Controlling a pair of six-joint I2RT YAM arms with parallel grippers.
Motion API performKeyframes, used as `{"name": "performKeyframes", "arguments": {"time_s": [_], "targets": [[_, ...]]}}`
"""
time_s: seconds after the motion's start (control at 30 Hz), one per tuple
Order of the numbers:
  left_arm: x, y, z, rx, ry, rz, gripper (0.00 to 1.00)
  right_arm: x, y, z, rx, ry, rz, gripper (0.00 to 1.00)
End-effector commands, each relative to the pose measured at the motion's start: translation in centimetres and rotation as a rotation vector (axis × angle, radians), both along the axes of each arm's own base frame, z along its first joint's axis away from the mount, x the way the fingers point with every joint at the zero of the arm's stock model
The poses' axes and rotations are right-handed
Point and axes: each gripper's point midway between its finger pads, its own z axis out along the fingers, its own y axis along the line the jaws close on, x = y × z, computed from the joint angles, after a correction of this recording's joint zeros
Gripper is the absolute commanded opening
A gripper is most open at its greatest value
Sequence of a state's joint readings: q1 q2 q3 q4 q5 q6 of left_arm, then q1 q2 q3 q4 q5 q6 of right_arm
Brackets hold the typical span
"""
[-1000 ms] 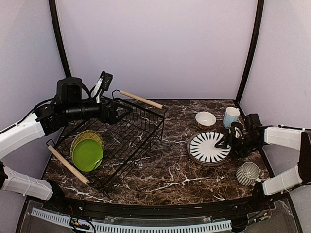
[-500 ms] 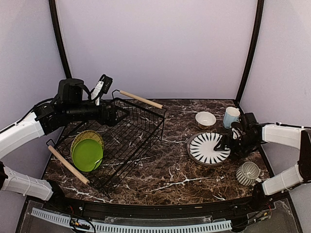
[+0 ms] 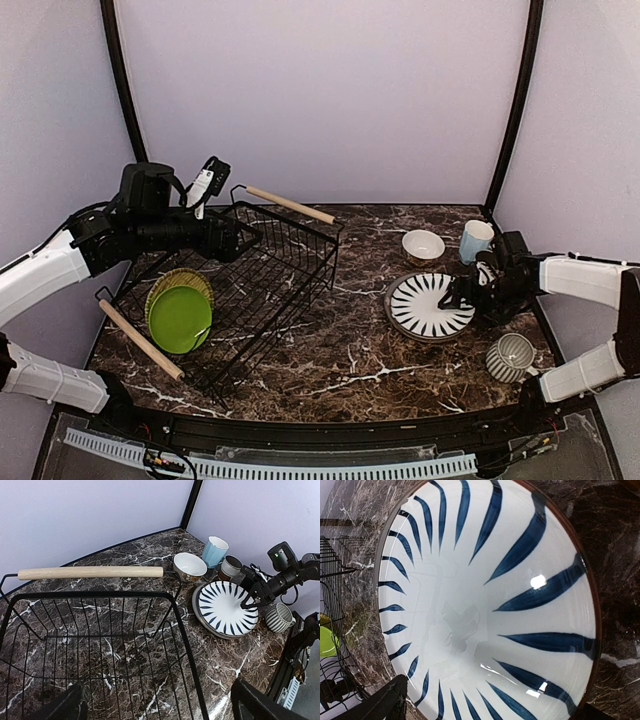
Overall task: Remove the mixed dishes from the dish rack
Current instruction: Place the plate with another plate.
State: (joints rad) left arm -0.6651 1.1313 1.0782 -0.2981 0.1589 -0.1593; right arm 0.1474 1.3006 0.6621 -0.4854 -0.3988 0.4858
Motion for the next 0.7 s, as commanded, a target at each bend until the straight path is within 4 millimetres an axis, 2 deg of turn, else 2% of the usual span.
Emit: {"name": "performKeyframes", "arguments": {"time_s": [0.0, 0.23, 0.4, 0.67], "targets": [[-0.2, 0.5, 0.7, 0.018, -0.014, 0.007, 0.99, -0.4, -1.4, -0.4, -0.088, 0.02, -0.017, 0.92], [-0.1, 0.6, 0.4, 0.029, -0.007, 0.014, 0.99, 0.6, -1.6, -1.4, -0.137, 0.027, -0.02, 0.96], [-0.2, 0.4, 0.3, 0.023, 0.007, 0.006, 0.99, 0.2, -1.5, -2.1, -0.159, 0.055, -0.007, 0.98], [0.1, 0.7, 0.0, 0.043, 0.002, 0.028, 0.99, -0.9, -1.7, -0.5, -0.159, 0.043, -0.021, 0.99]]}}
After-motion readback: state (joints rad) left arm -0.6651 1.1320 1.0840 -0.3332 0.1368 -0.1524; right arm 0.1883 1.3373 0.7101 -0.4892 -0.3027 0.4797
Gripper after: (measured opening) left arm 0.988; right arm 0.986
